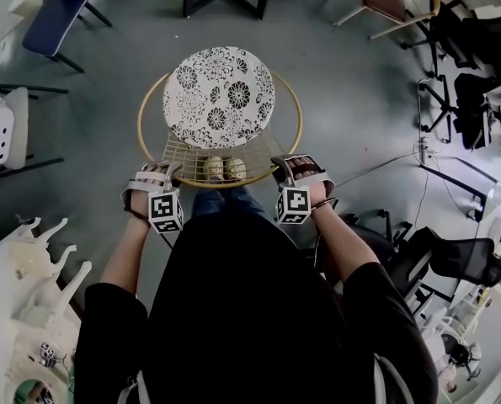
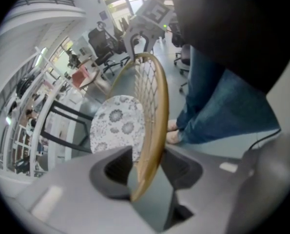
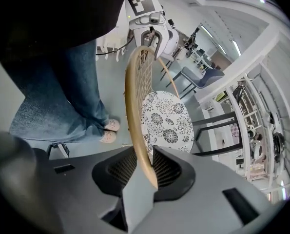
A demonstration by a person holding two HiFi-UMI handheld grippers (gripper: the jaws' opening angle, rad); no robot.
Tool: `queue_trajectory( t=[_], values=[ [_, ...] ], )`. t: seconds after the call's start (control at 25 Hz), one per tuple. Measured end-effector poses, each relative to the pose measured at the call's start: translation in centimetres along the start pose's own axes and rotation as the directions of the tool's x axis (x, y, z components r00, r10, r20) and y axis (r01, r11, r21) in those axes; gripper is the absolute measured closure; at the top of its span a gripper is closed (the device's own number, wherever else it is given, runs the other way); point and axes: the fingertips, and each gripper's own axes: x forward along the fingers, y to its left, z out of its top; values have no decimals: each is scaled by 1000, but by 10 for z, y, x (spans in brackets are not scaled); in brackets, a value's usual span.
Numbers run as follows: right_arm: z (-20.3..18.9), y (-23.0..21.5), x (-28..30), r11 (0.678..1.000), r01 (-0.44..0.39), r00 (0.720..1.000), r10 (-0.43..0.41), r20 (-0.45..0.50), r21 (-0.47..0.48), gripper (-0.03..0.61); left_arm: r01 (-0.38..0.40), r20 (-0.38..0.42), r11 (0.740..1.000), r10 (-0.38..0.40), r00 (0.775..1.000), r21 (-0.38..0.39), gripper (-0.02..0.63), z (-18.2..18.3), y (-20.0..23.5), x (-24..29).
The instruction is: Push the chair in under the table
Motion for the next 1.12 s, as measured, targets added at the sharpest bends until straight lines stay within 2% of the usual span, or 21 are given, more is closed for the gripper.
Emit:
queue_trajectory(
  t=[0.16,0.44,0.8,1.12],
  values=[
    [0,-1,3,1000,-10,1000,10,-3,-23,485,30,2,1000,-30,1000,-9,437,-1,-2,4],
    [0,-1,2,999,-7,1000,7,-5,-41,492,41,-5,999,-40,999,29,451,1,-3,3],
    [-1,-2,3,1000,-6,1000,6,-19,-14,494,75,-22,992,-73,997,97,472,1,-6,5],
    [-2,-1,2,1000,6,999,-7,-31,-15,494,74,-19,991,-73,997,113,494,2,-9,5]
  ],
)
